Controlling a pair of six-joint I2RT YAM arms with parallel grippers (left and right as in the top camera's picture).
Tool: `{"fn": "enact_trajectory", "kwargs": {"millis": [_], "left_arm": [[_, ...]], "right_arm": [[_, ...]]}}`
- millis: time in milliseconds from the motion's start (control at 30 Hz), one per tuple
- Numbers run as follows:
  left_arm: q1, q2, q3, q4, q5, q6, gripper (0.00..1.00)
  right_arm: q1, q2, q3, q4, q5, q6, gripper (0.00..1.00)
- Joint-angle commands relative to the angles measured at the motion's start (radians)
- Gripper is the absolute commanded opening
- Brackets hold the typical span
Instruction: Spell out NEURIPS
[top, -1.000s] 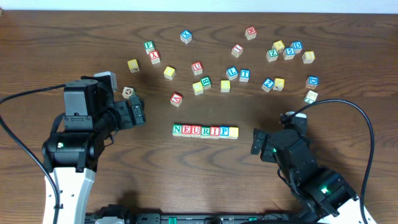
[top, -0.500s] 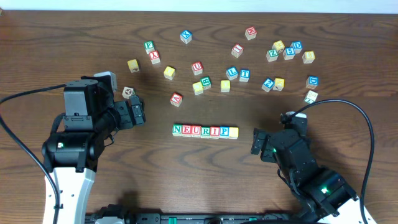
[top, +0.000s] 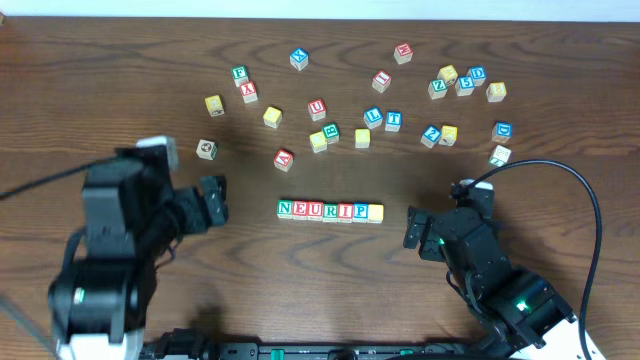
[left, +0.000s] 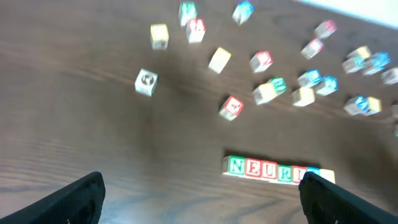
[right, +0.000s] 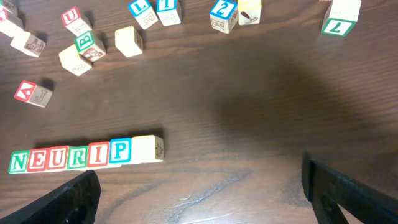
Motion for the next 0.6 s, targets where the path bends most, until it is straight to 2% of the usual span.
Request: {"fn": "enact_trajectory", "kwargs": {"millis": [0, 167, 333, 567], "left_arm": [[-0.019, -0.112, 0.003, -0.003, -0.014, 0.009, 0.98], [-0.020, -0.307, -0.075, 0.089, -0.014, 0.009, 0.98], [-0.020, -0.545, -0.277, 0.324, -0.014, 0.009, 0.98], [-0.020, -0.769, -0.600, 0.720, -0.014, 0.009, 0.98]], "right_arm": [[-0.001, -0.005, -0.003, -0.001, 0.019, -0.015, 0.99], [-0.001, -0.005, -0.003, -0.002, 0.019, -0.015, 0.99], [-0.001, -0.005, -0.003, -0.001, 0.019, -0.015, 0.99], [-0.001, -0.005, -0.003, -0.002, 0.019, -0.015, 0.99]]}}
